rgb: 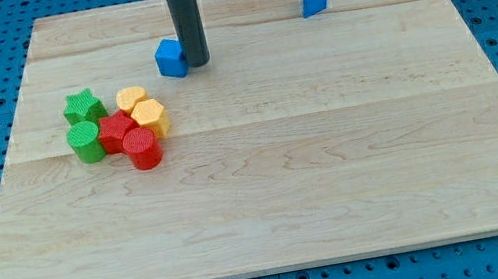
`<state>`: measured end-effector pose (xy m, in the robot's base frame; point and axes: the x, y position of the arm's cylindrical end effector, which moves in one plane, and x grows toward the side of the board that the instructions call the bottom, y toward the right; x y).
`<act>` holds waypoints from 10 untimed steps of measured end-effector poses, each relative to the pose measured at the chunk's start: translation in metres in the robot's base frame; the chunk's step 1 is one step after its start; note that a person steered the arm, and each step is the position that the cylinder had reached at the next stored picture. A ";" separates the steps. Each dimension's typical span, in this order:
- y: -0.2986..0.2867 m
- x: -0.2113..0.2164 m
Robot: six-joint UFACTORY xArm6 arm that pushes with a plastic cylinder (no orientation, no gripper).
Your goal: Slide the blue cube in between the green star and the yellow heart
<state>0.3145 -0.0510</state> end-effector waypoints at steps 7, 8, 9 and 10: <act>-0.071 0.017; -0.071 0.018; -0.076 0.017; -0.076 0.011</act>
<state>0.3257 -0.1266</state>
